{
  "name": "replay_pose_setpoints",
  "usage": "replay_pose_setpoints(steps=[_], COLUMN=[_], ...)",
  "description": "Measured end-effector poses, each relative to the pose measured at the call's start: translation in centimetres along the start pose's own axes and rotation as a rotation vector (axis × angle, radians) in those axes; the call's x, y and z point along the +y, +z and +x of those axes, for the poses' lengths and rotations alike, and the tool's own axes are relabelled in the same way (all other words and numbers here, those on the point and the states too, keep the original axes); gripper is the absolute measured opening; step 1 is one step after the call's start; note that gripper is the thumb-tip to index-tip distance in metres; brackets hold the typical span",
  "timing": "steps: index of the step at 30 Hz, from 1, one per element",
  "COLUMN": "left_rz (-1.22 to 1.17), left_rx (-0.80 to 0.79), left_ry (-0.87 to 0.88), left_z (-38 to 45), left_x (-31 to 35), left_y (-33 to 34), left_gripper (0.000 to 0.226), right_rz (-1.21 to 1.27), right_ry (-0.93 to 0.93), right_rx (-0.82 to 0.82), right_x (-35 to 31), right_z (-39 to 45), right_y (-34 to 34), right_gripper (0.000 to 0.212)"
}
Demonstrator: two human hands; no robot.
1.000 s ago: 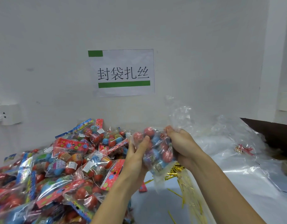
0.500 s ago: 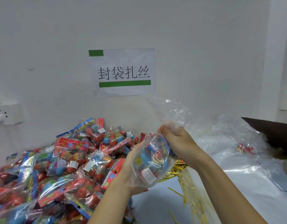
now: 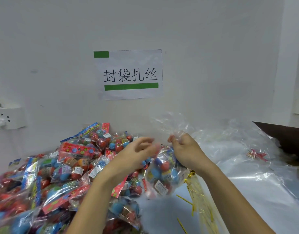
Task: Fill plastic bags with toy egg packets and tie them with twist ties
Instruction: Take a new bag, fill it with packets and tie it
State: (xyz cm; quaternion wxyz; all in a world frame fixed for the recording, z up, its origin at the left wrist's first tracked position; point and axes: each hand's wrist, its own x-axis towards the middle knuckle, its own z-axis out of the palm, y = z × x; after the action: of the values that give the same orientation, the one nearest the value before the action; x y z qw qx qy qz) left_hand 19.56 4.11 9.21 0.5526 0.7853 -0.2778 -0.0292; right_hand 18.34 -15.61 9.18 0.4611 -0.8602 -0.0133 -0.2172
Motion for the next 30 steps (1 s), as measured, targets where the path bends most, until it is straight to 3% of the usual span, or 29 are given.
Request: replay_pose_setpoints(steps=[2, 4, 6, 8, 12, 19, 21, 25, 30], left_rz=[0.186, 0.333, 0.272, 0.104, 0.026, -0.408, -0.504, -0.692, -0.789], left_rx=[-0.206, -0.233, -0.156, -0.084, -0.142, -0.463, -0.565, -0.756, -0.621], left_ry=[0.010, 0.094, 0.172, 0.230, 0.171, 0.085, 0.103, 0.154, 0.269], left_z=[-0.4, -0.2, -0.2, 0.0, -0.5, -1.3, -1.4, -1.7, -2.4], left_x=[0.4, 0.0, -0.3, -0.9, -1.0, -2.0, -2.2, -2.2, -2.1], left_y=[0.5, 1.9, 3.6, 4.4, 2.1, -1.1, -1.2, -0.6, 0.0], left_gripper=[0.100, 0.113, 0.101, 0.070, 0.053, 0.072, 0.077, 0.059, 0.037], right_rz=[0.029, 0.047, 0.069, 0.099, 0.146, 0.289, 0.346, 0.400, 0.551], right_ry=[0.043, 0.100, 0.136, 0.124, 0.042, -0.171, -0.182, -0.230, -0.145], right_rx=[0.076, 0.150, 0.212, 0.230, 0.022, -0.427, -0.493, -0.561, -0.680], right_x=[0.1, 0.0, -0.3, -0.6, -1.2, -4.5, -5.3, -5.6, -4.9], right_z=[0.1, 0.1, 0.0, -0.1, -0.5, -3.3, -3.9, -4.5, -4.6], right_y=[0.0, -0.1, -0.4, -0.7, -1.5, -3.7, -4.1, -4.6, -4.9], right_gripper=[0.023, 0.024, 0.021, 0.021, 0.023, 0.037, 0.031, 0.031, 0.020])
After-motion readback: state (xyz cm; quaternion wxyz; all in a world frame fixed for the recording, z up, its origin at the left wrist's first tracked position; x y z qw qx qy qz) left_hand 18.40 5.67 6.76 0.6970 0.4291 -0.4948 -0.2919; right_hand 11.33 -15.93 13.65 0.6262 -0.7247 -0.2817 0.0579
